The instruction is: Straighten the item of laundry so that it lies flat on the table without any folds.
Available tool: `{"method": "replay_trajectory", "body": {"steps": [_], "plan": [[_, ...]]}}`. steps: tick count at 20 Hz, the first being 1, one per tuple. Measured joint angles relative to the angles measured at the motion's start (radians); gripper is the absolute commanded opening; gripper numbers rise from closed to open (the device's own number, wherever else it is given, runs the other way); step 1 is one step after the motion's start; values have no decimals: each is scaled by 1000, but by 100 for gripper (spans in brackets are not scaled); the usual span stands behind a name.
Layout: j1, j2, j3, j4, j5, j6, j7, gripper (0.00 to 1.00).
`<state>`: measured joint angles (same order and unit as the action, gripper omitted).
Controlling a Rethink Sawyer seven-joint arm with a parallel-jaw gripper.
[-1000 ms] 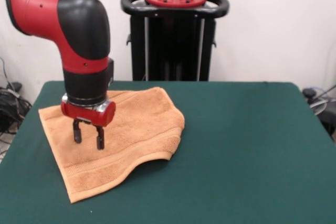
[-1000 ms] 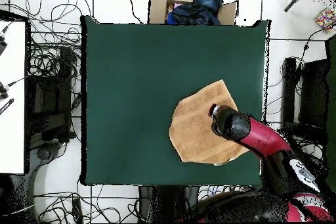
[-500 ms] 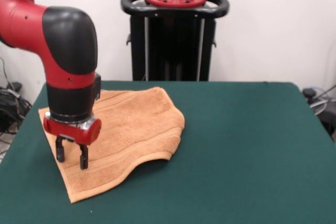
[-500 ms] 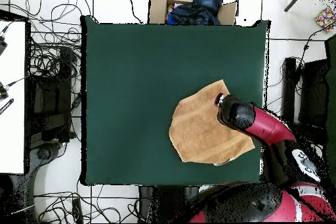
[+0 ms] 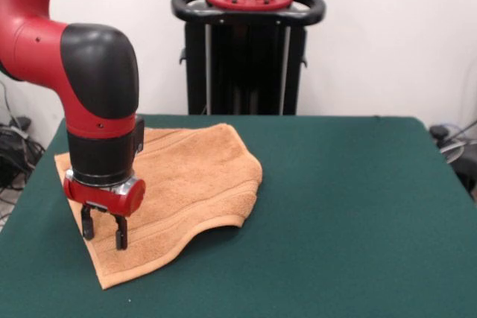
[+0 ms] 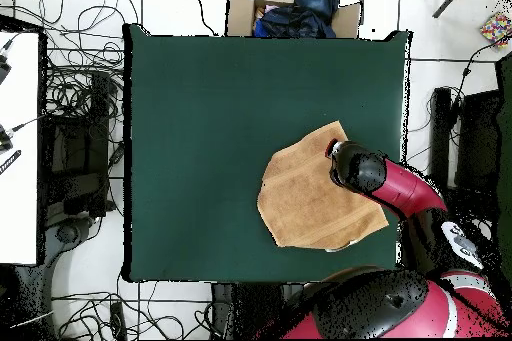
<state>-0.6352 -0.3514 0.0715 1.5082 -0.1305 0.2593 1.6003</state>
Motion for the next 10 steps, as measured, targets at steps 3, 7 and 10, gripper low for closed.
{"method": "replay_trajectory", "body": {"steps": [3, 7, 10], "plan": [[0, 0, 0, 0, 0, 0, 0, 100], [-7, 0, 7, 0, -11, 0, 0, 100], [-21, -2, 18, 0, -25, 0, 0, 0]]}}
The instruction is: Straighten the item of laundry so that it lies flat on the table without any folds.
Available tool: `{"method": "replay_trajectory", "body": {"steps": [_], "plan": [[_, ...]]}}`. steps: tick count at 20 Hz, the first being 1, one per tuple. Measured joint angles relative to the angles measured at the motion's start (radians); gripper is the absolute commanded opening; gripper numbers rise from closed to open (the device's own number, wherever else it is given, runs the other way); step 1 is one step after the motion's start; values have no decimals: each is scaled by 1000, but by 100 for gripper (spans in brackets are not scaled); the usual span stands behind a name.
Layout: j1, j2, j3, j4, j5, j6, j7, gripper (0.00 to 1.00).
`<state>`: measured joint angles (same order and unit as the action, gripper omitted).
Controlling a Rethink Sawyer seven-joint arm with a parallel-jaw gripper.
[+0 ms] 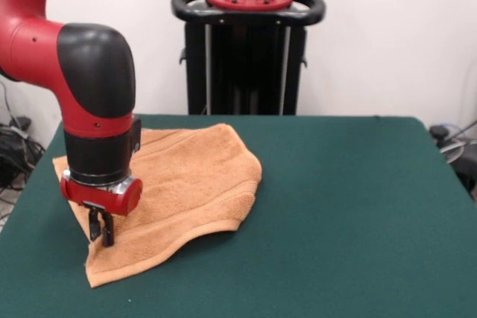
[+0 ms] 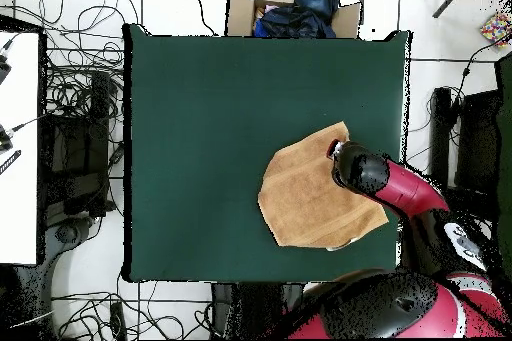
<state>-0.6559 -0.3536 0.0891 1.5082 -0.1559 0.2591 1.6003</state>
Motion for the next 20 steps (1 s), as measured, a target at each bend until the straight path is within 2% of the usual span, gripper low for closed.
{"method": "replay_trajectory", "body": {"steps": [12, 20], "plan": [[-26, -3, 31, 6, -23, -1, 0, 0], [-55, -4, 85, -25, -167, 5, 0, 0]]}}
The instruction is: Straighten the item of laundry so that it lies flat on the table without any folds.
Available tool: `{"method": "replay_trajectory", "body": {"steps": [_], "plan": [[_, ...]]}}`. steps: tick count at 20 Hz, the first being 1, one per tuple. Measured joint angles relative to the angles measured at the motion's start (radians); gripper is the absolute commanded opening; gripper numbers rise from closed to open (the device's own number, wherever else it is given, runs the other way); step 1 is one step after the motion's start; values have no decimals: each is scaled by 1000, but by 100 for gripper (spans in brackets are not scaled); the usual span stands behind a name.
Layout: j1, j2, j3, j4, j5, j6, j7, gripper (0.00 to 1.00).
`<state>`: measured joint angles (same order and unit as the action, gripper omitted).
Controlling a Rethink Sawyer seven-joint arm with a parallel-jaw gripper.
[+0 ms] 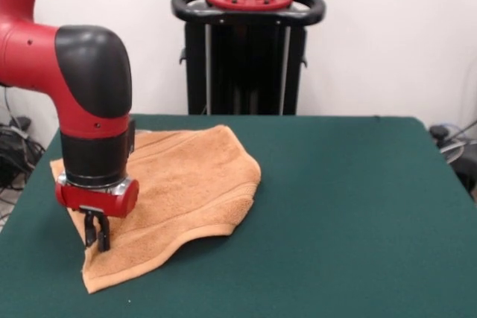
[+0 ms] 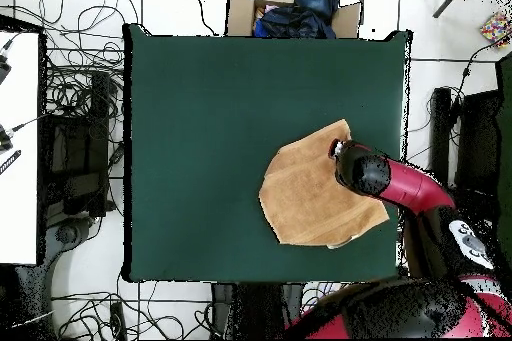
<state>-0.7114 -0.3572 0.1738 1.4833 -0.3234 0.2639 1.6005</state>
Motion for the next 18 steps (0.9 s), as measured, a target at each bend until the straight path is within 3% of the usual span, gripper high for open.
{"method": "replay_trajectory", "body": {"steps": [9, 18], "plan": [[16, 11, -4, -60, -84, -47, 0, 0], [107, 41, -103, -95, -113, -341, 0, 0]]}}
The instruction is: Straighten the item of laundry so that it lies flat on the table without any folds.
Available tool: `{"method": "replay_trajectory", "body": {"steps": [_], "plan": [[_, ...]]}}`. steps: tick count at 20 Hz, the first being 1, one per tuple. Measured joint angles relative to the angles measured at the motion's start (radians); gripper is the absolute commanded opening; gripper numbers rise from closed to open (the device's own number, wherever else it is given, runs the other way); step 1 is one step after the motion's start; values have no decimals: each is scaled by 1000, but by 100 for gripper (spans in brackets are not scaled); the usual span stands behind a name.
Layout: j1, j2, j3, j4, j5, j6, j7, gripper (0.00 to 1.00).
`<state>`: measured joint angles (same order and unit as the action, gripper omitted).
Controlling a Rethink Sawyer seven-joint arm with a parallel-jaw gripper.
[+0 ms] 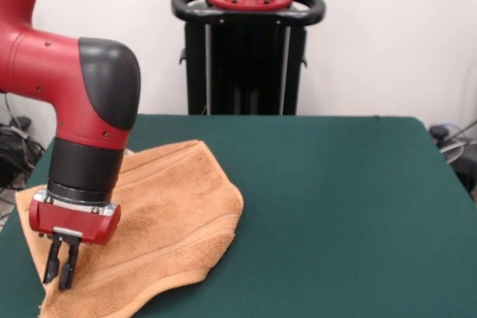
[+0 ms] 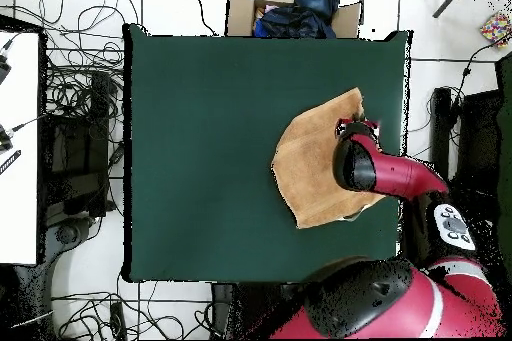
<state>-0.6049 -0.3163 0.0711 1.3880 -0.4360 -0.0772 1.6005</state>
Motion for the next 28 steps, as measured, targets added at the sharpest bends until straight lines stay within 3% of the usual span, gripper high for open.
{"method": "replay_trajectory", "body": {"steps": [9, 10, 20, 22, 28], "plan": [[36, -15, -50, 16, 1, -28, 0, 0], [38, -20, -55, 20, 1, -28, 0, 100], [1, -162, -52, 142, 14, -14, 0, 100], [-5, -237, -51, 197, 33, 38, 0, 100], [-42, -332, -30, 272, 75, 184, 0, 100]]}}
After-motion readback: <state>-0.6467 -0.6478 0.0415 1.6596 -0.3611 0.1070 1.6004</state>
